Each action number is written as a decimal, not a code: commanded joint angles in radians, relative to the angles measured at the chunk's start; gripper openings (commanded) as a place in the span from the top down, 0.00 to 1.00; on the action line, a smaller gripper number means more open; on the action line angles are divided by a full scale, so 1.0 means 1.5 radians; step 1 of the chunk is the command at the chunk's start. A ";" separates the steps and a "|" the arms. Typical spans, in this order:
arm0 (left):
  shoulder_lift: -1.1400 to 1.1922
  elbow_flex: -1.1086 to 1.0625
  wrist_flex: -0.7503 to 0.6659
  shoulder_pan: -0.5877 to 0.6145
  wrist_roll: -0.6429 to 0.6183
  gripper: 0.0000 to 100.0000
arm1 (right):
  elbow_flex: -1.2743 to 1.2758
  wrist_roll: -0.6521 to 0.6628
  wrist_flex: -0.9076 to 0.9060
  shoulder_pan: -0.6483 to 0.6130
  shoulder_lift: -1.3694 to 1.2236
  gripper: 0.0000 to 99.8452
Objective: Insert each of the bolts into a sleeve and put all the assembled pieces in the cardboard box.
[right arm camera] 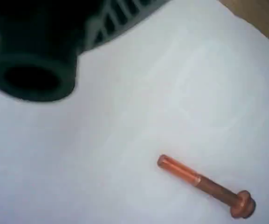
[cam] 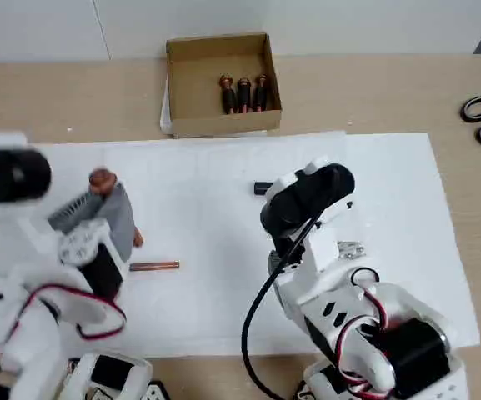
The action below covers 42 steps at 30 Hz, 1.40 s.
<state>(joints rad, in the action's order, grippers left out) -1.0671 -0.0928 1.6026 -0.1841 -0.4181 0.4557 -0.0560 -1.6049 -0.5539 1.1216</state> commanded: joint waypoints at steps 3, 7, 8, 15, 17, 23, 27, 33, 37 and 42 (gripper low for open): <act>-0.163 -0.272 -0.185 -0.001 0.002 0.99 | 0.004 -0.035 0.053 -0.014 0.004 1.00; -0.242 -0.413 -0.316 -0.002 -0.007 0.99 | 0.041 -0.040 0.111 -0.015 0.005 1.00; -0.255 -0.437 -0.345 -0.003 -0.013 0.99 | 0.049 -0.040 0.125 -0.019 0.005 1.00; -0.270 -0.492 -0.473 -0.083 -0.073 0.99 | 0.145 -0.039 0.250 -0.068 0.064 1.00; -0.270 -0.493 -0.495 -0.110 -0.092 0.99 | 0.185 -0.038 0.276 -0.104 0.106 1.00; -0.270 -0.493 -0.509 -0.145 -0.121 0.99 | 0.294 -0.034 0.323 -0.143 0.211 1.00; -0.270 -0.490 -0.509 -0.165 -0.123 0.99 | 0.312 -0.034 0.324 -0.143 0.228 1.00; -0.270 -0.489 -0.505 -0.221 -0.124 0.99 | 0.311 -0.034 0.327 -0.143 0.228 1.00; -0.269 -0.494 -0.505 -0.240 -0.124 0.99 | 0.308 -0.029 0.327 -0.143 0.233 1.00; -0.269 -0.509 -0.504 -0.243 -0.122 0.99 | 0.307 -0.004 0.370 -0.143 0.234 1.00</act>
<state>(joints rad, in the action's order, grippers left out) -1.4630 -0.8462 0.8707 -0.5432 -0.5976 0.9314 -0.0821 -1.1155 -0.7641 1.4607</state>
